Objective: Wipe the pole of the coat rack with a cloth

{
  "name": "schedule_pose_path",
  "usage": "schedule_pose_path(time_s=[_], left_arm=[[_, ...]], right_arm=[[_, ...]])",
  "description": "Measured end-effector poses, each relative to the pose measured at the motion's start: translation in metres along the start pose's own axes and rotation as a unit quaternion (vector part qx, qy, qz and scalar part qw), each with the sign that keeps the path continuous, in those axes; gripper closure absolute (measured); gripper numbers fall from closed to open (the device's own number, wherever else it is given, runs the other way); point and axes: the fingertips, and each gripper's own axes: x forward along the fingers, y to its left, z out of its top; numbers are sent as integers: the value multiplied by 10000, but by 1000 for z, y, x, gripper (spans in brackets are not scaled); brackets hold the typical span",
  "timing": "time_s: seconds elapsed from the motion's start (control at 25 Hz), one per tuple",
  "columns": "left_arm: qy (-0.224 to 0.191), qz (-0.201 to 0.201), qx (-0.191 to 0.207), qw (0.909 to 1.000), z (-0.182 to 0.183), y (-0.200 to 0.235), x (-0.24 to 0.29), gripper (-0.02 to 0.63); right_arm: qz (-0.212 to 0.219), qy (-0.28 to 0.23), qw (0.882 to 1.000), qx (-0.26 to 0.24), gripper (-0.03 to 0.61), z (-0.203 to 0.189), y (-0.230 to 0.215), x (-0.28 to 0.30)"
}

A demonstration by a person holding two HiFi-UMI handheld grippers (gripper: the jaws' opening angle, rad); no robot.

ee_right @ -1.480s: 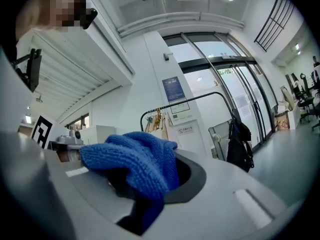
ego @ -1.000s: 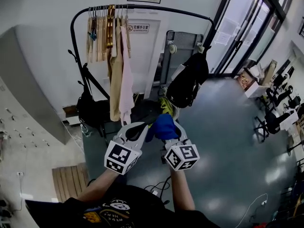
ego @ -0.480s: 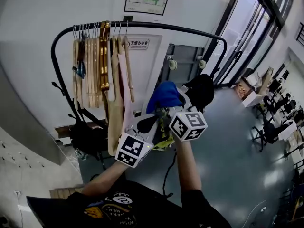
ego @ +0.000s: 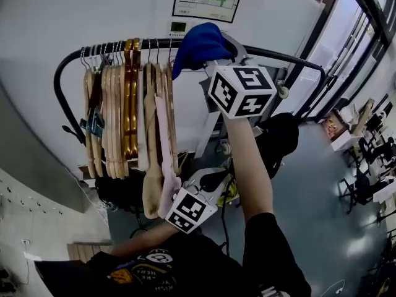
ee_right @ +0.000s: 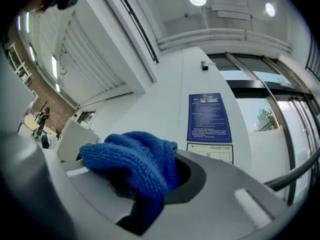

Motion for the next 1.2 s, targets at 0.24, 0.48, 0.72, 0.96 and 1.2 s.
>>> schedule_pose_path(time_s=[0.24,0.48,0.72,0.96,1.2], left_arm=[[-83,118,122,9998,14,9,38,617],[-170,348,-65,9992,22,26,72,617],[-399,800,231,9957,48,58,112,617],[-718,1255,293,9891,89,93,132,617],[-717,1265,286,9890,98,98,134,617]], right_arm=[[-325,360,9916,-1197,523,-33,-20,22],[-791,379,9894,-1160,523,-36,-108,-18],[-1482,563,9830,-930,523,-48,-248,-80],[-2282,765,9692,-529,523,-57,-377,-134],[-2266,546,9722,-223,531,-57,-389,-147]])
